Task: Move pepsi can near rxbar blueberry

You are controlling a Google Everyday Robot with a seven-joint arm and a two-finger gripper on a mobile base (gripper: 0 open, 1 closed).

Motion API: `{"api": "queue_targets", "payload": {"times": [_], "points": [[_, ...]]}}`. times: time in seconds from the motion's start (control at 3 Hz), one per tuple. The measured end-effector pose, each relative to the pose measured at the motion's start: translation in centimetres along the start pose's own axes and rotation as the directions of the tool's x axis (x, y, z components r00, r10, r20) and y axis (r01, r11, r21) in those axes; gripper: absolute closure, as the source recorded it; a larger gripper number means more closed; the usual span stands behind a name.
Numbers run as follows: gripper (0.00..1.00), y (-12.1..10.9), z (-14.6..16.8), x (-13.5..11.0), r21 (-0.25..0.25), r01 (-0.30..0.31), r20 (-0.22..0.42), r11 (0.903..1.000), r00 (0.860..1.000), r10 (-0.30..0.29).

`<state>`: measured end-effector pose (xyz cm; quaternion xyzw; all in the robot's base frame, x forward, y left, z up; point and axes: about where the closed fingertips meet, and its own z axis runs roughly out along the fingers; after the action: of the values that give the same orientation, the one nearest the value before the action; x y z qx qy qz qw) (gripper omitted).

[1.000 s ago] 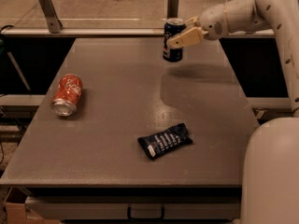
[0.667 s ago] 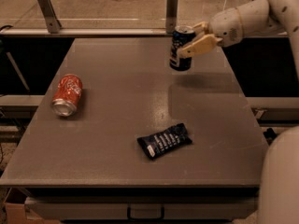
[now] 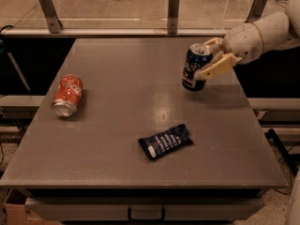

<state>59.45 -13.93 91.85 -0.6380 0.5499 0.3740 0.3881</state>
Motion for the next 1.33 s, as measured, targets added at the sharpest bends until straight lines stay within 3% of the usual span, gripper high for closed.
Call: {"api": "queue_targets", "payload": {"times": [0.67, 1.33], "points": [[1.00, 5.4, 1.7, 0.6, -0.103, 0.113, -0.037, 0.9882, 0.992, -0.117], [0.59, 9.0, 4.3, 1.8, -0.202, 0.138, -0.067, 0.9696, 0.986, -0.155]]}}
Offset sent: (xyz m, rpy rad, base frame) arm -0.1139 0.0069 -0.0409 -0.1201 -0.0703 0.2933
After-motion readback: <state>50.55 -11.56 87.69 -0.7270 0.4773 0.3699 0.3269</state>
